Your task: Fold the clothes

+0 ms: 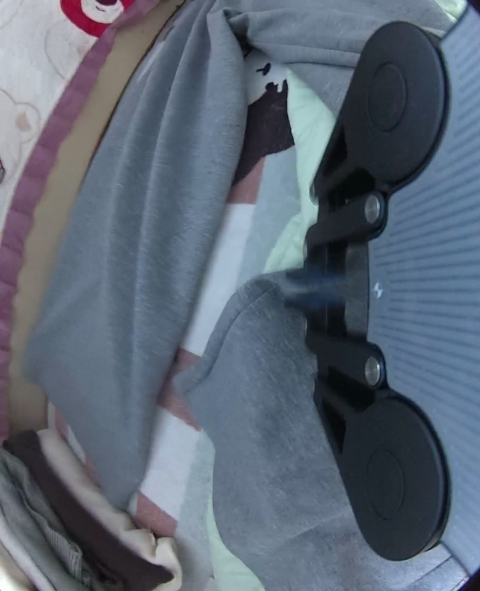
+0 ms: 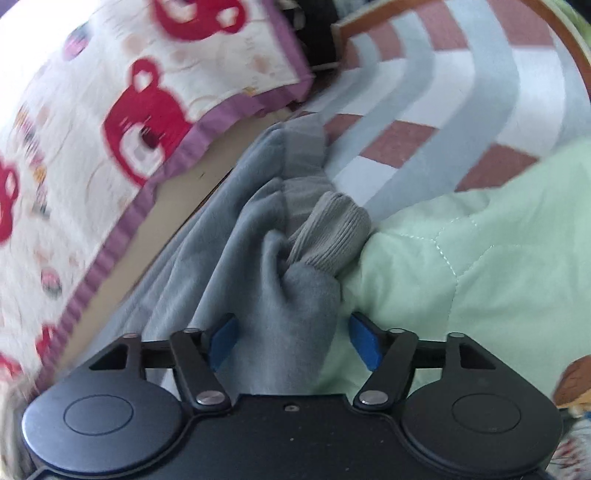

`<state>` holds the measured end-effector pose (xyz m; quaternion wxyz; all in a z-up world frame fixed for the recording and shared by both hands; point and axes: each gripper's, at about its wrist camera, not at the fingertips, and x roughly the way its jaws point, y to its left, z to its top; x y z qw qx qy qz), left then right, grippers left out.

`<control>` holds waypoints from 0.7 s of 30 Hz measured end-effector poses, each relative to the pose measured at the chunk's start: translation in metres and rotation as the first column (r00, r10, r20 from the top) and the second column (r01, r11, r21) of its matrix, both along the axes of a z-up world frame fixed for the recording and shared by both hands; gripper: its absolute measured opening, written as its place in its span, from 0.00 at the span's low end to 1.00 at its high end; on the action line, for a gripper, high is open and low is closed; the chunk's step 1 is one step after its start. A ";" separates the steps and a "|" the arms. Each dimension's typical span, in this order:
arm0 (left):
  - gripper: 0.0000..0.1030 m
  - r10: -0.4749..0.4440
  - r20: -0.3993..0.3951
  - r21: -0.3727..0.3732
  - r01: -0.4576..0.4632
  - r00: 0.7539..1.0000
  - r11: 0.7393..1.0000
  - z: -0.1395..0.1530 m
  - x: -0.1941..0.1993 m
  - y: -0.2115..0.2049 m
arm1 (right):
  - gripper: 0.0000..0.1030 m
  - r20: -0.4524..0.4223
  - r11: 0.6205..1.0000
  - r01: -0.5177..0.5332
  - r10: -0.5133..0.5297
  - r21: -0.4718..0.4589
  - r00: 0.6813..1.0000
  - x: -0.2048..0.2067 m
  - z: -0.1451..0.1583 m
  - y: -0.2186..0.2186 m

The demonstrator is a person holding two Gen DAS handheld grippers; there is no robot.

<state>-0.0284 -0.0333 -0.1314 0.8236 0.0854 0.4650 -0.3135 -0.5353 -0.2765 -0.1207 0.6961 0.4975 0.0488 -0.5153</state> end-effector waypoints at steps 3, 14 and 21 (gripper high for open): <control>0.02 0.096 0.099 -0.074 -0.089 0.990 0.993 0.018 0.005 0.018 | 0.83 0.025 0.999 0.052 -0.052 -0.002 0.998 0.002 -0.001 -0.009; 0.02 0.316 0.441 -0.199 -0.252 0.840 0.947 0.102 0.076 0.065 | 0.08 -0.610 0.882 -0.175 -0.148 -0.437 0.778 0.043 0.120 0.027; 0.05 0.265 0.298 -0.035 -0.267 0.917 0.963 0.042 0.124 0.059 | 0.08 -0.691 0.981 0.056 -0.173 -0.188 0.702 -0.012 0.065 0.020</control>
